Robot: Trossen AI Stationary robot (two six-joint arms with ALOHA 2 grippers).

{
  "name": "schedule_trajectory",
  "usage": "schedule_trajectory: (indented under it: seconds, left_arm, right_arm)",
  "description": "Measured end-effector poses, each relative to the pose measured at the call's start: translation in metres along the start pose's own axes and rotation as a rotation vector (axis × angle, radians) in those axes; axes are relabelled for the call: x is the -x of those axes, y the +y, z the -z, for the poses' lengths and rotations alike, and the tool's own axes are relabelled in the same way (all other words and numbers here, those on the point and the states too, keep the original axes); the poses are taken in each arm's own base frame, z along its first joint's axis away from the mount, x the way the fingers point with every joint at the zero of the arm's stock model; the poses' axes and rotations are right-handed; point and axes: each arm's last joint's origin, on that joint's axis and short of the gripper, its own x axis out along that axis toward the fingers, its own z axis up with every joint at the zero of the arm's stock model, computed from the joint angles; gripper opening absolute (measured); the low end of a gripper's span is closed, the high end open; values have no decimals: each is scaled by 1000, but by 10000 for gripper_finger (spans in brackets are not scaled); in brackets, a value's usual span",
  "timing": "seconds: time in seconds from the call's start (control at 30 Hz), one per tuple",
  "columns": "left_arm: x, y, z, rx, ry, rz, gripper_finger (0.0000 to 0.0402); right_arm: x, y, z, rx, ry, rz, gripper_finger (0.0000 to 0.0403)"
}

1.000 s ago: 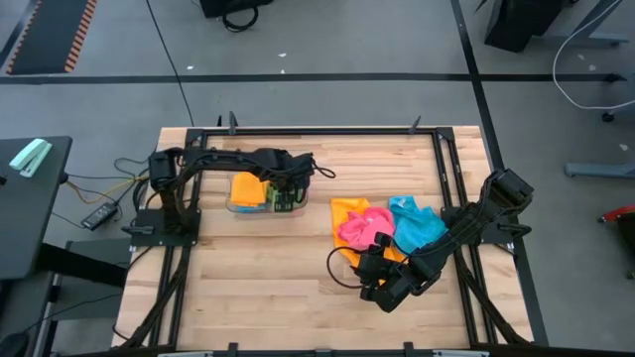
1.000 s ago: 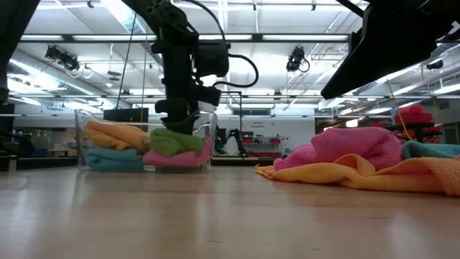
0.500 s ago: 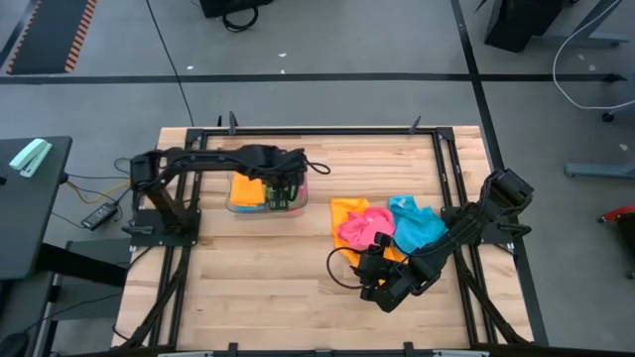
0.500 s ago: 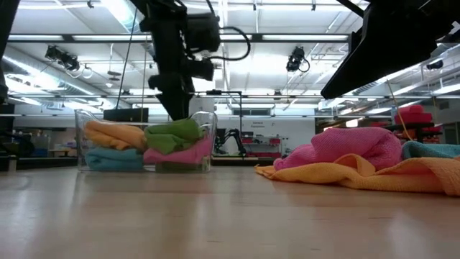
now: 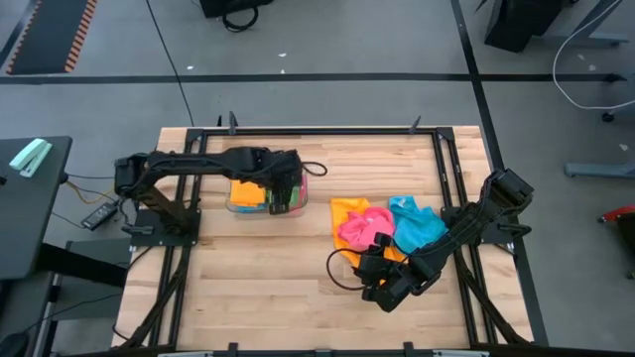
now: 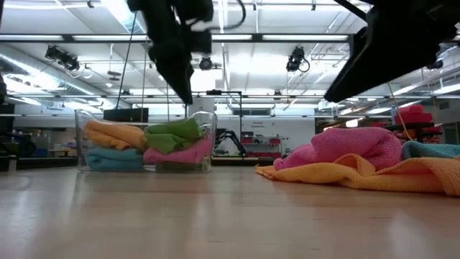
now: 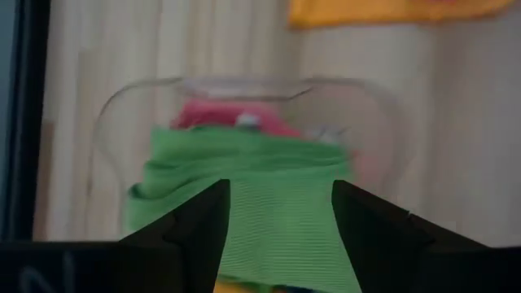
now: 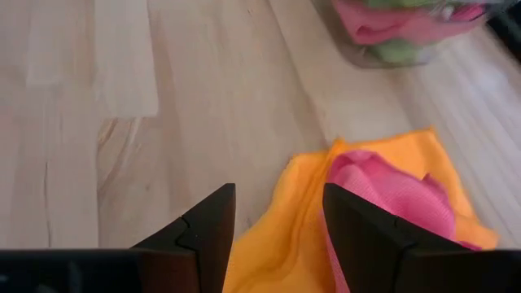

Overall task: Fold microfiber towels
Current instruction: Fold the pink microfiber towel

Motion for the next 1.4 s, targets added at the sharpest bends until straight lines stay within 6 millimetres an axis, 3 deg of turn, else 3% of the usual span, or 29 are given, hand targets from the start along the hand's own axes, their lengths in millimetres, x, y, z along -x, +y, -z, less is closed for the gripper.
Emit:
schedule_trajectory:
  seconds: [0.33, 0.53, 0.87, 1.0, 1.23, 1.4]
  left_arm:
    - [32, -75, -14, -39, -204, 77, 184]
    - [45, -112, -19, -64, -320, 19, 165]
    - [39, -134, -10, 56, -255, 27, 136]
    - [47, -152, -7, 4, -311, -66, 118]
    - [47, -182, -2, -81, -347, -60, 90]
    - [33, -203, 1, -132, -321, -52, 77]
  right_arm:
    - [0, -4, 3, 129, 45, 11, 196]
    - [-2, -3, -3, -25, 41, -30, 196]
    - [1, -12, -40, 38, 31, 6, 153]
    - [-4, -24, -56, 72, 44, 37, 130]
    - [-27, -47, -50, 108, 249, -95, 108]
    - [-38, -61, -52, 83, 345, -197, 121]
